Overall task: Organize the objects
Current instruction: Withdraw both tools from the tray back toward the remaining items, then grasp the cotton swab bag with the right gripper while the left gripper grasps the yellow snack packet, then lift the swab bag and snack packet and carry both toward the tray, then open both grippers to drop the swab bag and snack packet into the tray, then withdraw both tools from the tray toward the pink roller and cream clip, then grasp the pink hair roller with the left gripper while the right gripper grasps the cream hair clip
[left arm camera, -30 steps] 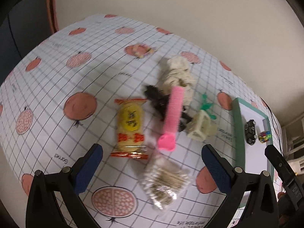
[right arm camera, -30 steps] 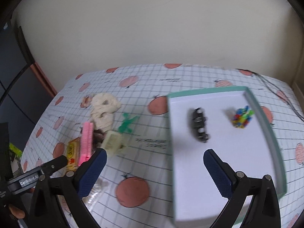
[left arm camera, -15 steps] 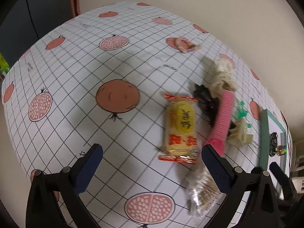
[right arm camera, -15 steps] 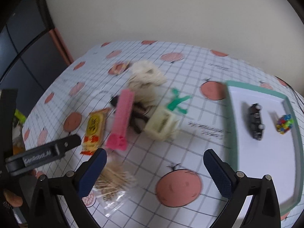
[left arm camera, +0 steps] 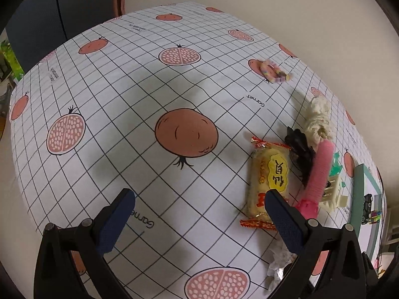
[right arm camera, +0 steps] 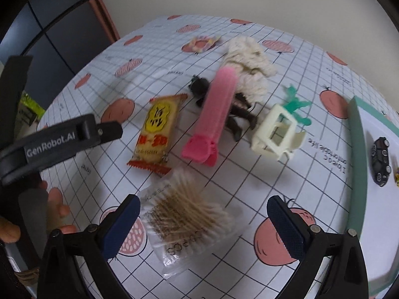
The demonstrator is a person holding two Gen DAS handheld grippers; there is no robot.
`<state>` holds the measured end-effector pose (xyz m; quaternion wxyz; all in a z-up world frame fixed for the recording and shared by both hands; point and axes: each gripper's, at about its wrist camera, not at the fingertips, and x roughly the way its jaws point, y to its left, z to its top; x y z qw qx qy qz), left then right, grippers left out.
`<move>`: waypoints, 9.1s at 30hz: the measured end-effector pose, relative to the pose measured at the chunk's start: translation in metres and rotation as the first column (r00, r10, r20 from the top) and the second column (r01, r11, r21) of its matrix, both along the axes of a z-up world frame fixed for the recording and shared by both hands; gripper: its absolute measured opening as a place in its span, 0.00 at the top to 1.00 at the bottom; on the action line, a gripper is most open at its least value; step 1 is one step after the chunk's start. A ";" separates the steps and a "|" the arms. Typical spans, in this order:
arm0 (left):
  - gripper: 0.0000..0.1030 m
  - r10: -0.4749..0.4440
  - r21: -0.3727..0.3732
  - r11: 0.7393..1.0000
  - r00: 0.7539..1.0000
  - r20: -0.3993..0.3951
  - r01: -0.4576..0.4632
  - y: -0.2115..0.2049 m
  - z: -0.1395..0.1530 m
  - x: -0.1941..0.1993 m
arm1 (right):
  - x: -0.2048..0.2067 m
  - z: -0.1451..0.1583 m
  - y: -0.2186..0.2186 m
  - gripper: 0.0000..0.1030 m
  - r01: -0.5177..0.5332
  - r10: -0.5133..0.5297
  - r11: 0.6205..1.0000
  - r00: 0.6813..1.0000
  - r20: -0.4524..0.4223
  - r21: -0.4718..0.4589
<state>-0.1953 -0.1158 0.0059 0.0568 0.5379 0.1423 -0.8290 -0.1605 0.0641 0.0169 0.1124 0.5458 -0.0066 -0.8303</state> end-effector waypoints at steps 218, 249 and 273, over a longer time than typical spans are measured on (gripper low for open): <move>0.00 -0.331 0.039 0.938 0.922 -0.199 0.345 0.207 0.034 0.008 | 0.062 0.037 0.239 0.00 0.527 -0.528 0.847 0.822 -0.211 -0.067; 0.00 -0.195 0.061 0.978 0.980 -0.049 0.197 0.115 0.058 -0.063 | -0.042 0.037 0.117 0.05 0.379 -0.380 0.924 0.925 -0.016 -0.044; 0.48 -0.240 0.044 0.971 0.965 0.107 0.237 0.126 -0.007 -0.079 | -0.066 -0.013 0.083 0.32 0.304 -0.298 0.950 0.951 0.080 -0.072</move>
